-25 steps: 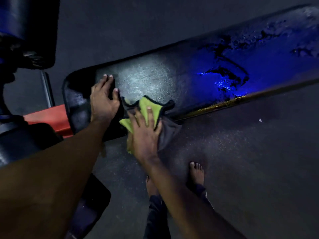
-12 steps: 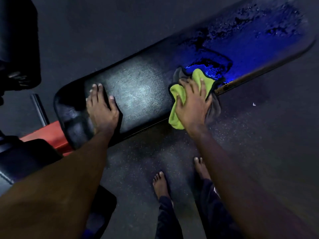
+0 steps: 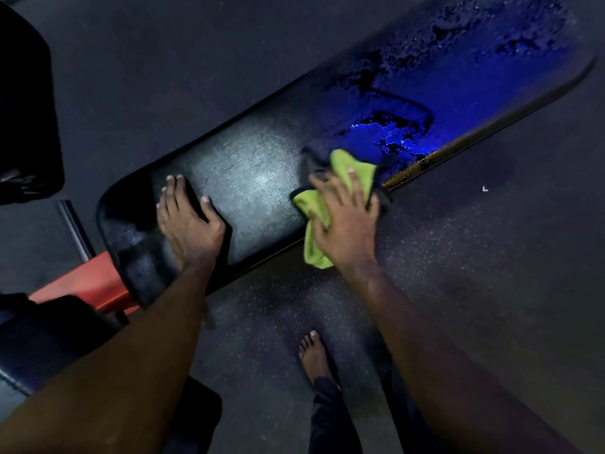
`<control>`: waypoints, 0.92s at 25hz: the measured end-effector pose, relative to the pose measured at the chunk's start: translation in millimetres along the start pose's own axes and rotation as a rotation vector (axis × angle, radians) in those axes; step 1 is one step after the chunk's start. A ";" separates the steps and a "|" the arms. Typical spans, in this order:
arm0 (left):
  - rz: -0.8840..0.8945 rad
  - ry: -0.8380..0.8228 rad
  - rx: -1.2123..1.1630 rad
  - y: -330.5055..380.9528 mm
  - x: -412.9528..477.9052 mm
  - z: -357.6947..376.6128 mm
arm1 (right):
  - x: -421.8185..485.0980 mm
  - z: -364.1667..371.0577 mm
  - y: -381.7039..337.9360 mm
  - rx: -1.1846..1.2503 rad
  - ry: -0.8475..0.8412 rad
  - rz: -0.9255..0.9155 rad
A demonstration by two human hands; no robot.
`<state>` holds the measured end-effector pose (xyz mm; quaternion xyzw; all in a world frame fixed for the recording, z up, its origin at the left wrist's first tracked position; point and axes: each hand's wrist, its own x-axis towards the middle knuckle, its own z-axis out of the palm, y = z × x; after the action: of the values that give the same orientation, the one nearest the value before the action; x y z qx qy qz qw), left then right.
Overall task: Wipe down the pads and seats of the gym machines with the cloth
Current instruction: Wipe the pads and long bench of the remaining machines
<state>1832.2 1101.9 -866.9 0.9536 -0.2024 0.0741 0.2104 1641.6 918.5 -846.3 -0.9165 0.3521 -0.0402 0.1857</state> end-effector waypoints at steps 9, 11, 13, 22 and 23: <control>0.219 -0.183 -0.164 75.5 34.4 35.1 | 0.4 -5.0 12.2 0.005 0.033 -0.013; 0.190 -0.185 -0.110 81.2 32.9 38.1 | 21.8 -21.7 38.4 -0.020 0.019 -0.012; 0.179 -0.193 -0.093 83.6 31.3 37.1 | 46.7 -36.1 58.0 0.030 0.073 0.141; 0.147 -0.221 -0.017 86.8 30.8 36.3 | 91.8 -35.1 14.8 -0.093 -0.095 -0.088; 0.137 -0.224 -0.016 86.5 31.4 35.9 | 101.0 -41.2 23.4 -0.101 -0.132 -0.145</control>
<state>1826.6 1003.5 -859.9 0.9381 -0.2899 -0.0204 0.1883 1694.1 822.9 -822.4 -0.9484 0.2734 0.0246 0.1588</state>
